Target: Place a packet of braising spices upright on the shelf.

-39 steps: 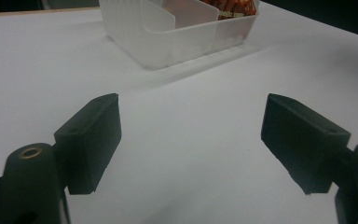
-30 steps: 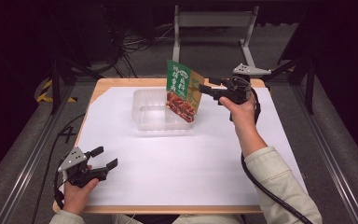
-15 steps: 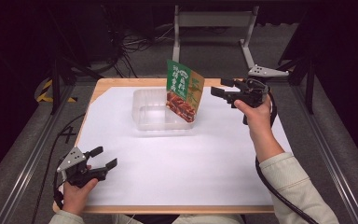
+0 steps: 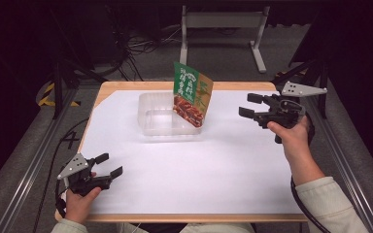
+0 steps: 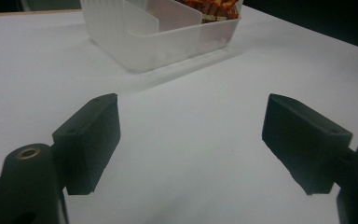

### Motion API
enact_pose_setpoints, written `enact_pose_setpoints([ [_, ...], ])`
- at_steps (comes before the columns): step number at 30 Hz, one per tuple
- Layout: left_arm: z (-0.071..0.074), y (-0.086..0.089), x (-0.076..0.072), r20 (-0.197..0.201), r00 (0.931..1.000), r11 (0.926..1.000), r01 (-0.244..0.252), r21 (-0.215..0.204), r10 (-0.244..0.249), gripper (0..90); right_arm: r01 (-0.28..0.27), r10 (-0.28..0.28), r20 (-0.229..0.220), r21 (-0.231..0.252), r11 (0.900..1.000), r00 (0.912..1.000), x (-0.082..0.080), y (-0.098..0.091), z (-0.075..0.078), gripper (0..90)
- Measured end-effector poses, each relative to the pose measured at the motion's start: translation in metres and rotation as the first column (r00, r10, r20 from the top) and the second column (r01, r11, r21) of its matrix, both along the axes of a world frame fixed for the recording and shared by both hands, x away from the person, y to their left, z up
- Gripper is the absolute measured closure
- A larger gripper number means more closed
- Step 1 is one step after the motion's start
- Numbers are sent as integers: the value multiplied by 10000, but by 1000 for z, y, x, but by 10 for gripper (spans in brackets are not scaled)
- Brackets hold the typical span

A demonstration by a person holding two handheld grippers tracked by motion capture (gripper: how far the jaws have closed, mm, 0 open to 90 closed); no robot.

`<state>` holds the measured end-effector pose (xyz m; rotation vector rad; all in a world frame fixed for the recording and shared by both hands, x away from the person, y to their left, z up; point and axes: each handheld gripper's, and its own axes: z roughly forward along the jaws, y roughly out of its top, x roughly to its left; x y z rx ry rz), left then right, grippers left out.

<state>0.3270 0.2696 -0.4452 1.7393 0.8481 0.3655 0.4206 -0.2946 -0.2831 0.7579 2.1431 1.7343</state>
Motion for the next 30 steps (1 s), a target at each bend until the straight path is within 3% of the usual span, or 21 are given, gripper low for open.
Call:
enact_pose_setpoints([
  [13, 1, -1, -1, -5, 9999, 9999, 148, 26, -148, 196, -77, 78, 28, -406, 9991, 10000, -28, -16, -27, 265],
  [20, 0, -1, -1, -42, 10000, 10000, 68, 58, -68, 188, -21, 17, -54, -739, 9973, 10000, -35, -14, -56, 264],
  [27, -1, -1, -1, -11, 10000, 9999, 27, 148, -27, 179, -75, 47, -345, -813, 9967, 9994, -36, -9, -89, 262],
  [30, 0, -1, -1, -21, 10000, 9999, 17, 127, -16, 178, -190, 157, -525, -637, 9978, 9985, -35, -8, -103, 265],
])
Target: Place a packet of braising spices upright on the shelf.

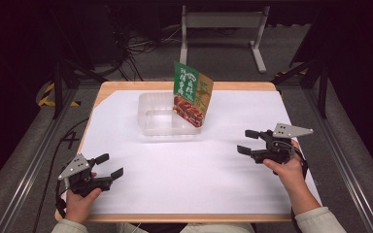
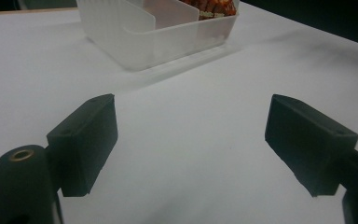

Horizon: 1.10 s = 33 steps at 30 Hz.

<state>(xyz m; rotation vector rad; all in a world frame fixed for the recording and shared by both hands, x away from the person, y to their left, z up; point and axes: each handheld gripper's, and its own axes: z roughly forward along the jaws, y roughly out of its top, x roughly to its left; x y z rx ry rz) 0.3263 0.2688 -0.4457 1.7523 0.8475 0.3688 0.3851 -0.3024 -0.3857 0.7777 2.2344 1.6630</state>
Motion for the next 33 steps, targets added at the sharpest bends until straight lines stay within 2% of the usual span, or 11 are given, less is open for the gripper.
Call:
enact_pose_setpoints([
  [5, 0, -1, 0, -11, 10000, 10000, -3, 6, 3, 178, 4, -6, -194, -91, 10000, 9998, 2, 3, -19, 286],
  [15, -1, -1, 2, -78, 10000, 9998, -41, 192, 42, 183, 384, -410, -462, -561, 9977, 9981, -3, 6, -43, 276],
  [21, -2, -4, 3, -147, 9999, 9993, -44, 365, 49, 183, 389, -434, -588, -759, 9964, 9973, -8, 8, -51, 272],
  [27, -5, -7, 5, -223, 9991, 9960, -342, 825, 361, 193, 344, -425, -853, -938, 9950, 9954, -6, 10, -57, 271],
  [33, -6, -7, 6, -296, 9991, 9961, -290, 830, 316, 189, 352, -455, -979, -1046, 9939, 9942, -5, 12, -57, 285],
])
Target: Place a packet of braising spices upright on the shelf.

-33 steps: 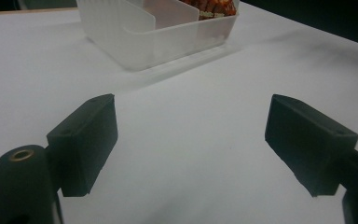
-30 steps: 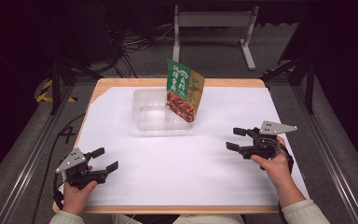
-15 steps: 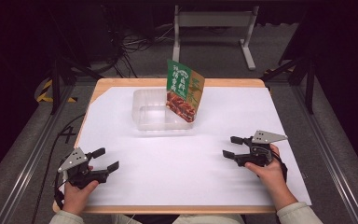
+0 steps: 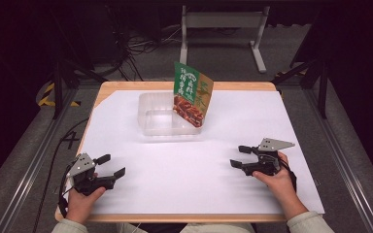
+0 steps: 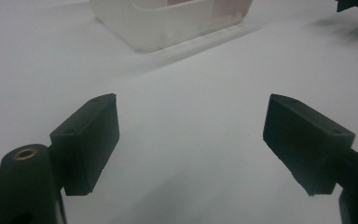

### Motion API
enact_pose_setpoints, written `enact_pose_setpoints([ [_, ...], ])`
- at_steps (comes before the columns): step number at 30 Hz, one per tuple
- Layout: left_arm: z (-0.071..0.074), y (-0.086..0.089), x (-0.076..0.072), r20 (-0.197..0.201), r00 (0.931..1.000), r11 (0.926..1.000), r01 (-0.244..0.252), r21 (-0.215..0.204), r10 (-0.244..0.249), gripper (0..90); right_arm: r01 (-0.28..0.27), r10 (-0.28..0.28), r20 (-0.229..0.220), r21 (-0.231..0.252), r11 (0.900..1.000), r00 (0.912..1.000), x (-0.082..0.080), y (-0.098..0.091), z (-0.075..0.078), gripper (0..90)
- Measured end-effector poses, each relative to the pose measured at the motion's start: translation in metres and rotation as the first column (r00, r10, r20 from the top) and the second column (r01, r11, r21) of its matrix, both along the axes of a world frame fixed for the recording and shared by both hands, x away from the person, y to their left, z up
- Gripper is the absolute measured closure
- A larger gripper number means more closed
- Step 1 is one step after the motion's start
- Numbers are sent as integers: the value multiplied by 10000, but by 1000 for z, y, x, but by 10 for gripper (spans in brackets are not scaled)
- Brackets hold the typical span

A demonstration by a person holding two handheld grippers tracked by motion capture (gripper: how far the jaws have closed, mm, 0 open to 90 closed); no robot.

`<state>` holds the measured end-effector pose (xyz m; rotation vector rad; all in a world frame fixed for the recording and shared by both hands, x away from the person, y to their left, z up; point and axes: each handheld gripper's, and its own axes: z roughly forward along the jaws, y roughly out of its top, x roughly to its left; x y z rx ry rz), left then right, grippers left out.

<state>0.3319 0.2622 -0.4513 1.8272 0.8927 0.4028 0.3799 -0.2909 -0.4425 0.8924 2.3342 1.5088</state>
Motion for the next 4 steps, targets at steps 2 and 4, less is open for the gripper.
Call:
enact_pose_setpoints([
  [2, 0, 0, 1, -52, 10000, 10000, 26, 10, -26, 183, -12, 12, 7, -15, 10000, 10000, 0, 0, 0, 288],
  [4, -1, -1, 1, -80, 10000, 10000, 43, 5, -43, 178, -24, 24, 15, -27, 10000, 10000, 0, 0, 0, 289],
])
